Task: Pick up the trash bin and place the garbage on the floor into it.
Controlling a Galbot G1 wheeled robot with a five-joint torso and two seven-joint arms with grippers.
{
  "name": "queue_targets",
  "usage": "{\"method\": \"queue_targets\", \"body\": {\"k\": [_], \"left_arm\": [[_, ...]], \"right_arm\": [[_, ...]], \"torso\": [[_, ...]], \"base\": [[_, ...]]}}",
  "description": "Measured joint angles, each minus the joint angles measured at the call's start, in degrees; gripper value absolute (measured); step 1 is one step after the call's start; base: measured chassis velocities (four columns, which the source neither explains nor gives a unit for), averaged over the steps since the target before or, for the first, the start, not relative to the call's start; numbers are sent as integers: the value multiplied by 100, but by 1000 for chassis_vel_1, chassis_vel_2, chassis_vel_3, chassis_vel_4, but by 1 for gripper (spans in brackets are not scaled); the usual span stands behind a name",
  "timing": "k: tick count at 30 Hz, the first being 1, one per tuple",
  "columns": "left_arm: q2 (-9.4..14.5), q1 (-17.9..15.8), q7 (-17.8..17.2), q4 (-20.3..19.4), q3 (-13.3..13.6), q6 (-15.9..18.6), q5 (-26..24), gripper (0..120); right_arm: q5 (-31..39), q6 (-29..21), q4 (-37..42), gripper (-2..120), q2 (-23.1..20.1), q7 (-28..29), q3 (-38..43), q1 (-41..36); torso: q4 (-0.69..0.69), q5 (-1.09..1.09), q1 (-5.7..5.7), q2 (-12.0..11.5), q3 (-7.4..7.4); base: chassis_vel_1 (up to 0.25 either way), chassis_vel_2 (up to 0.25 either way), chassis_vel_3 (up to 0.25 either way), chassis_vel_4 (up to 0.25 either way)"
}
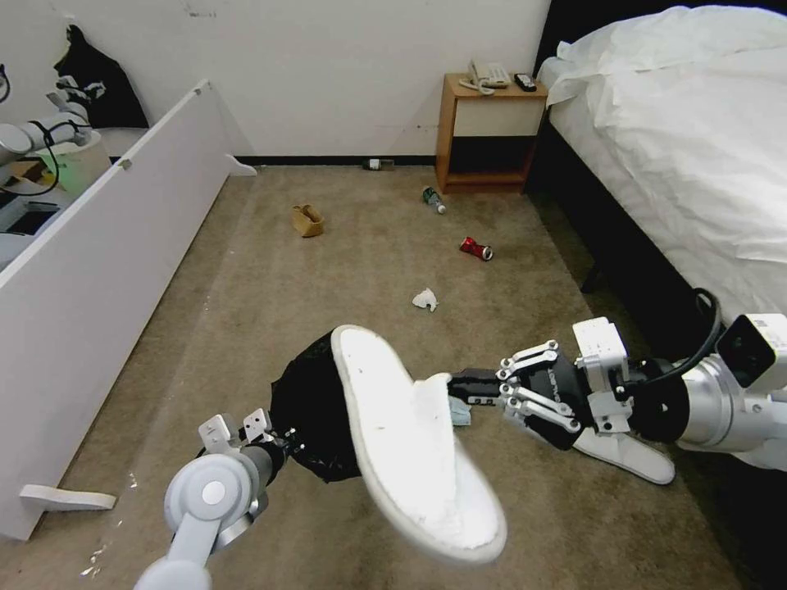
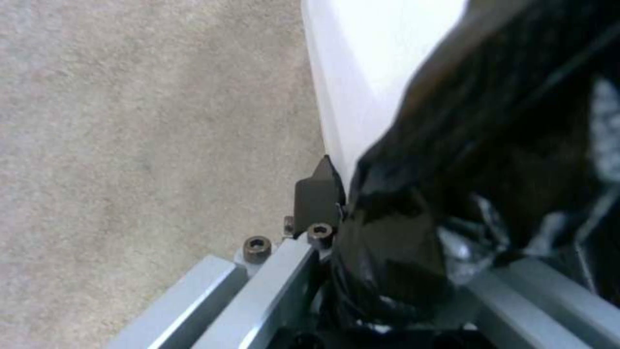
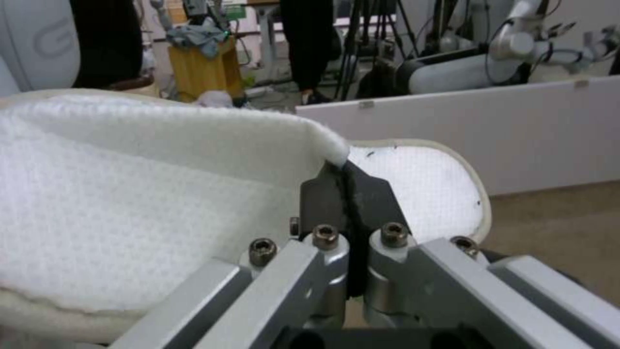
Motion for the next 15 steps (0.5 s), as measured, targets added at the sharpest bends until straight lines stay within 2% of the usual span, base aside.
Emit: {"method": "queue_targets", "body": {"k": [15], "left_arm": [[-266,25,-192,-239,139,1,-1,0]], "right_arm": [[281,-151,374,0,-160,156,-30,-596]], "torso": [[0,0,0,0,0]], "base": [[0,0,0,0]]}}
